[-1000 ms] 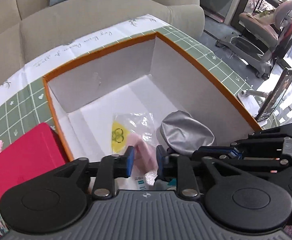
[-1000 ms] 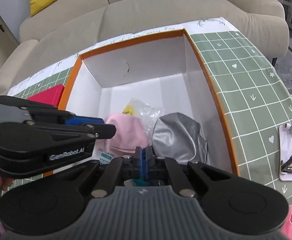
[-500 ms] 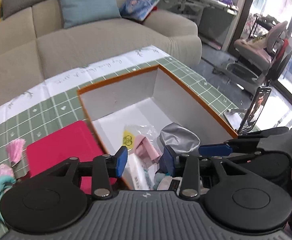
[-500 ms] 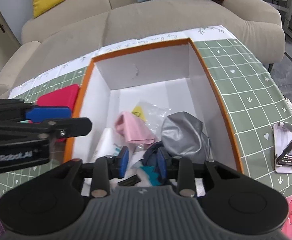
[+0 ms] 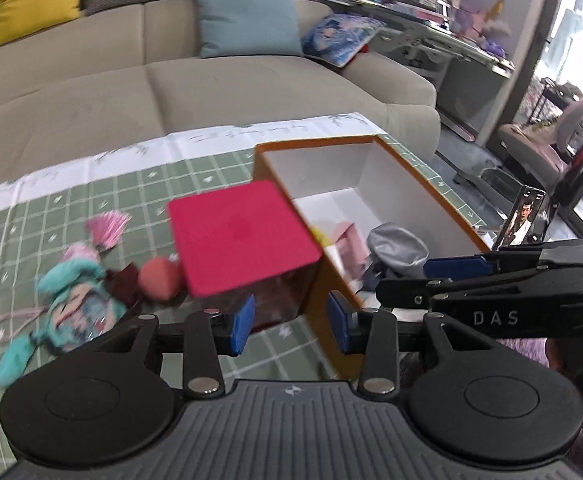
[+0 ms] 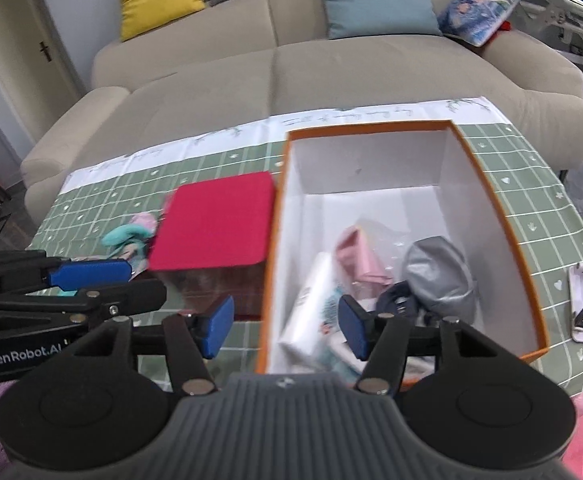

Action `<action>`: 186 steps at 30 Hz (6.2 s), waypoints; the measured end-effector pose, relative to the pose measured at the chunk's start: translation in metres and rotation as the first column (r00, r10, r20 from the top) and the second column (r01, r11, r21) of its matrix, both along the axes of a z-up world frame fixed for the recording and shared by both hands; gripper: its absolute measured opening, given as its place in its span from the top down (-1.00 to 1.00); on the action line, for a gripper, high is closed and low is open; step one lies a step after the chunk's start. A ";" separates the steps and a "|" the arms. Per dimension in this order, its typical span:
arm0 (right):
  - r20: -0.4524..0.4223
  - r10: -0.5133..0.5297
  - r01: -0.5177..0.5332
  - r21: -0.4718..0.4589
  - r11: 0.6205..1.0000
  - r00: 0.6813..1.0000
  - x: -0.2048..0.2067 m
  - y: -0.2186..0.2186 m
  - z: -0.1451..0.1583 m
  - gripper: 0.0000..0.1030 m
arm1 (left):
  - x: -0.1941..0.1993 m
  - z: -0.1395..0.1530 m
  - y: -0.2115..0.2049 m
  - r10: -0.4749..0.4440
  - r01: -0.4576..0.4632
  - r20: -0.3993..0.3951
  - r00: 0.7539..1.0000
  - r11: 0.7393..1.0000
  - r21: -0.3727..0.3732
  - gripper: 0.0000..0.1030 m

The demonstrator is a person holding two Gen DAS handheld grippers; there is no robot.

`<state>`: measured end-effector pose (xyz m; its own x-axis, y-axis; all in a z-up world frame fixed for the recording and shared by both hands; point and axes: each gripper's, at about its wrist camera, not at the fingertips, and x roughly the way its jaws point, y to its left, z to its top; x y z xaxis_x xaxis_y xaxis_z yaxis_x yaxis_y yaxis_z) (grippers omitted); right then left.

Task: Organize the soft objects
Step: 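Move both open tools back to the teal plush doll, then grasp the brown cloth with the right tool while the left tool grasps the teal plush doll, then carry the brown cloth with the right tool while the left tool carries the doll to the box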

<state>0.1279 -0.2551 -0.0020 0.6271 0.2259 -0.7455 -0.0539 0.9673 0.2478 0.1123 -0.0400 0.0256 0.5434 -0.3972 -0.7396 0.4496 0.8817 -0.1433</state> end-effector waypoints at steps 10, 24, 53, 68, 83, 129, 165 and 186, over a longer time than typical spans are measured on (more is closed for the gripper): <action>-0.030 0.124 -0.125 -0.019 0.992 0.992 -0.005 0.058 -0.004 -0.13 | -0.018 -0.012 0.062 0.095 -0.096 -0.028 0.995 0.995 -0.017 0.08; -0.026 0.400 -0.401 -0.078 0.913 0.916 0.031 0.166 -0.013 0.02 | 0.004 -0.032 0.158 0.252 -0.254 -0.038 0.967 0.966 -0.048 -0.07; -0.156 0.464 -0.488 -0.212 0.847 0.872 0.132 0.261 -0.114 0.96 | 0.128 -0.122 0.198 0.285 -0.277 -0.147 0.947 0.958 0.072 0.84; -0.082 0.494 -0.498 -0.234 0.835 0.866 0.080 0.239 -0.077 1.00 | 0.049 -0.058 0.224 0.401 -0.405 -0.089 0.912 0.914 -0.028 1.00; -0.176 0.413 -0.446 -0.231 0.865 0.893 0.049 0.194 -0.095 0.59 | 0.026 -0.080 0.236 0.447 -0.469 -0.216 0.868 0.881 -0.060 -0.31; -0.079 0.373 -0.381 -0.202 0.902 0.925 0.066 0.224 -0.086 0.98 | 0.026 -0.059 0.212 0.516 -0.519 -0.066 0.854 0.854 -0.040 0.61; 0.160 0.039 -0.010 -0.182 0.983 0.986 -0.042 0.008 0.031 0.98 | -0.026 0.069 0.014 0.127 -0.104 0.142 0.982 0.982 -0.159 0.61; 0.142 -0.021 0.063 -0.304 0.951 0.990 0.052 -0.099 0.000 0.98 | 0.104 0.032 -0.149 -0.046 0.048 0.108 0.993 0.999 -0.023 0.61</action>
